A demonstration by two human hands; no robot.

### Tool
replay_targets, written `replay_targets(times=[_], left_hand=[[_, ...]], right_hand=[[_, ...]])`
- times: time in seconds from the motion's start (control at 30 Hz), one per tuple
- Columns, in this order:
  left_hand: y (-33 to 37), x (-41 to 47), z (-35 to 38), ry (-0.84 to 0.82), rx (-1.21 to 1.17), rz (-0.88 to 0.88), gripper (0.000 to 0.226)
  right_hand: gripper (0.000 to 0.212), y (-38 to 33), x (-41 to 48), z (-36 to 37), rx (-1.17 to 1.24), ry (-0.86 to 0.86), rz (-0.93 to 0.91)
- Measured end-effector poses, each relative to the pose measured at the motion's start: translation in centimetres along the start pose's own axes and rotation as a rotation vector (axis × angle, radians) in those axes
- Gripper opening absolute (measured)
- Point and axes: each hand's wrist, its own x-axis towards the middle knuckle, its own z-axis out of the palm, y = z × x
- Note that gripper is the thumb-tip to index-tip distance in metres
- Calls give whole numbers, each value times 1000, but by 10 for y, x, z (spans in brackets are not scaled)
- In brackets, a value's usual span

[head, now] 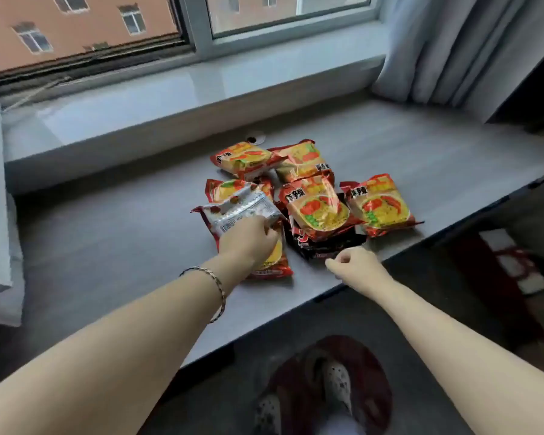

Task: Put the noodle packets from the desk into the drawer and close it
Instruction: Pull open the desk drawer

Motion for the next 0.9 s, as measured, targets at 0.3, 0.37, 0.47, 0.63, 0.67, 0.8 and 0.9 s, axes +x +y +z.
replay_targets(times=[0.3,0.37,0.47,0.63,0.67,0.8,0.9], left_hand=[[-23,-7,32,11,103,213,29],[-24,-10,36,9,104,228,27],[-23,-13,45,9,99,249,24],[-10,-28,64,11,81,274,25],[-7,-31,68,1,91,291,24],[20,-56,90,-41,133,377,23],[41,-80,108,-83,128,377,23]], right_hand=[[48,43,25,73,-620,-324,230],[53,48,32,84,-672,-352,207],[55,60,39,93,-652,-300,164],[54,92,18,96,-566,-285,131],[52,99,11,97,-557,-292,131],[49,135,-33,88,-469,-382,252],[50,166,-71,82,-335,-410,324]])
